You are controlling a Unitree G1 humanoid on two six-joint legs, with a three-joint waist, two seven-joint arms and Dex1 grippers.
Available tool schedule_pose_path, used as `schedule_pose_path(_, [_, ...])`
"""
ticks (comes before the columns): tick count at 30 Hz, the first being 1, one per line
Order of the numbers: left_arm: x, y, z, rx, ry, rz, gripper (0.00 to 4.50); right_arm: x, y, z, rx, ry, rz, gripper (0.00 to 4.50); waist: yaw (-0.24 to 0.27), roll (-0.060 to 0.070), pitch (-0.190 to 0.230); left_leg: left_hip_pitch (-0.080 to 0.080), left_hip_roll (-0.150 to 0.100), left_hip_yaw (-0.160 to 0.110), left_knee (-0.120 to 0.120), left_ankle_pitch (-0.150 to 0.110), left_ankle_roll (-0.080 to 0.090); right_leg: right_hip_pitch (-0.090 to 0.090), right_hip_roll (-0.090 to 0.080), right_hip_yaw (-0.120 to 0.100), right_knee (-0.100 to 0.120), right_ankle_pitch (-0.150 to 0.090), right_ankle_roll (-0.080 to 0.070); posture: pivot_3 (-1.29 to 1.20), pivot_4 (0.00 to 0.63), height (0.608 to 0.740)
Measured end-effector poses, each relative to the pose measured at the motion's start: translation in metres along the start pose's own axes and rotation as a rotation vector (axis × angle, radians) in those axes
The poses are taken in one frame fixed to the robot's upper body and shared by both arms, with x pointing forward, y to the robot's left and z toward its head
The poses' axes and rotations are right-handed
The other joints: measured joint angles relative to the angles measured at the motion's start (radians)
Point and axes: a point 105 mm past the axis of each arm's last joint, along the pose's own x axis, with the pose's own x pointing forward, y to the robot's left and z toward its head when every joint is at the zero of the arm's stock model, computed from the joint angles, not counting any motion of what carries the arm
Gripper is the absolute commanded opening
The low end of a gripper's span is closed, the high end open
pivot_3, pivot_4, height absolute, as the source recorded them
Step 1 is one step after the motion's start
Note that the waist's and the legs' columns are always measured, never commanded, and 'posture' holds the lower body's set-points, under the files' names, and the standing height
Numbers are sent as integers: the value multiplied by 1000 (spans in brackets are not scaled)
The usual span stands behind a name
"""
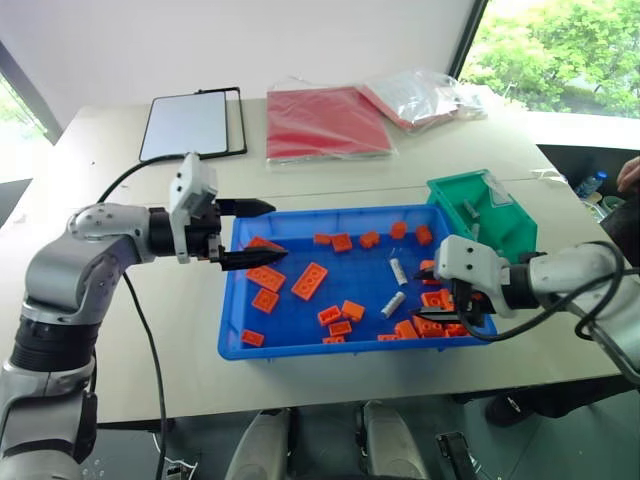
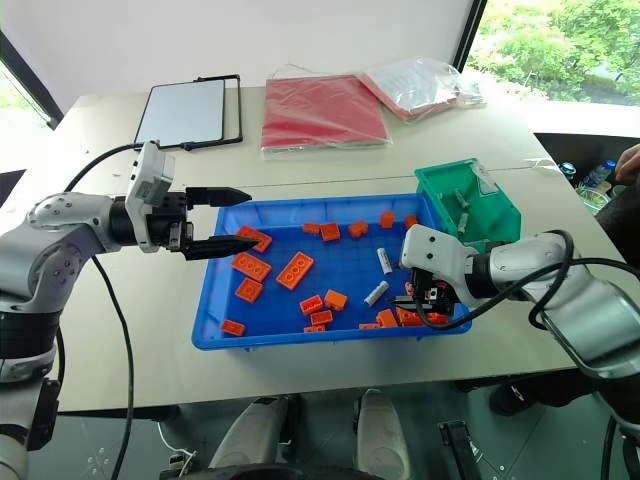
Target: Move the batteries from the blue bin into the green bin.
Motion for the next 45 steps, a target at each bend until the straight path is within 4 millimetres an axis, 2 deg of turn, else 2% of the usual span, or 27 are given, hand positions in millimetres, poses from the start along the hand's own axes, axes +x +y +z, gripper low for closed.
schedule_pose_path(6, [0, -4, 2, 4, -6, 3, 4500, 23, -13, -7, -164, 30, 77, 3059, 5, 0, 0, -1, 0, 0, 0, 0, 0, 0, 0, 0, 0, 0, 0, 0, 150, 731])
schedule_pose_path(11, [-3, -6, -1, -5, 5, 18, 4500, 40, -6, -18, -256, 56, 182, 3059, 9, 0, 0, -1, -1, -1, 0, 0, 0, 0, 0, 0, 0, 0, 0, 0, 150, 731])
schedule_pose_path(14, [-3, -6, 0, -5, 2, 17, 4500, 42, -4, -18, -289, 49, 216, 2246, 8, 0, 0, 0, -1, -1, 0, 0, 0, 0, 0, 0, 0, 0, 0, 0, 150, 731])
schedule_pose_path(18, [-4, -5, 2, -3, -1, 25, 4500, 48, 0, -14, -275, 12, 240, 143, 6, -1, 0, 0, -1, -1, 0, 0, 0, 0, 0, 0, 0, 0, 0, 0, 150, 731])
schedule_pose_path(19, [-5, -5, 2, -2, -3, 26, 4500, 49, -1, -13, -255, 1, 229, 22, 6, -1, 0, 0, -1, -1, 0, 0, 0, 0, 0, 0, 0, 0, 0, 0, 150, 731])
schedule_pose_path(21, [-5, -5, 2, -3, -2, 28, 4500, 49, -7, -9, -209, -28, 178, 25, 6, -1, 0, 0, -1, -1, 0, 0, 0, 0, 0, 0, 0, 0, 0, 0, 150, 731])
schedule_pose_path(24, [-5, -5, 2, -3, -2, 28, 4500, 41, -22, 11, -100, -133, 43, 25, 8, 0, 0, 0, -1, -1, 0, 0, -1, 0, 0, 0, 1, 0, 0, 0, 150, 731])
schedule_pose_path(26, [-5, -5, 2, -3, -3, 28, 4500, 25, -43, 25, -7, -205, -97, 25, 9, 0, 0, -1, -1, -1, 0, 0, -1, 0, -1, 1, 1, 0, 0, 0, 150, 731])
schedule_pose_path(28, [-5, -5, 2, -2, -4, 28, 4500, 3, -66, 29, 69, -228, -258, 25, 12, 0, 0, -1, -2, -1, 0, 0, -1, 0, -1, 0, 1, 0, 0, 0, 150, 731])
schedule_pose_path(31, [-4, -4, 2, -3, -10, 25, 4500, -36, -104, 14, 152, -171, -561, 25, 21, 0, 0, -1, -2, -1, 0, 0, -1, 0, -2, 0, 0, 0, 0, 0, 150, 731])
schedule_pose_path(33, [-2, -2, 3, -5, -20, 19, 4500, -55, -120, -7, 191, -86, -708, 25, 27, 0, 0, -1, -2, 0, 0, 0, -1, 0, -2, 0, 0, 0, 0, 0, 150, 731])
schedule_pose_path(35, [1, 0, 4, 0, -29, 14, 4500, -65, -127, -23, 211, -11, -792, 25, 28, 0, 0, -1, -2, 0, 0, 0, -1, 0, -2, 0, 0, 0, 0, 0, 150, 731])
schedule_pose_path(37, [2, 1, 6, 8, -37, 12, 4500, -64, -126, -34, 214, 36, -812, 1069, 27, 0, 0, -1, -2, 0, 0, 0, -1, -1, -2, 0, 0, 0, 0, 0, 150, 731])
schedule_pose_path(38, [3, 2, 6, 6, -39, 11, 4500, -61, -125, -37, 218, 46, -808, 1368, 24, 0, 0, -1, -2, 0, 0, 0, -1, -1, -2, 0, 0, 0, 0, 0, 150, 731])
schedule_pose_path(40, [5, 2, 6, 6, -48, 4, 4500, -54, -123, -37, 232, 37, -801, 2403, 15, 0, 0, -1, -2, 0, 0, 0, 0, -1, -2, 0, 1, 0, 0, 0, 150, 731])
schedule_pose_path(42, [8, 2, 7, 11, -49, -8, 4500, -45, -121, -27, 227, -23, -777, 2403, 7, 0, 0, -1, -2, 0, 0, 0, 0, -1, -2, 0, 1, 0, 0, 0, 150, 731])
schedule_pose_path(45, [10, 2, 7, 15, -48, -17, 4500, -38, -116, 6, 217, -161, -735, 2403, 0, 0, 0, -1, -1, 0, -1, 0, 0, -1, -1, 0, 1, 0, 0, 0, 150, 731])
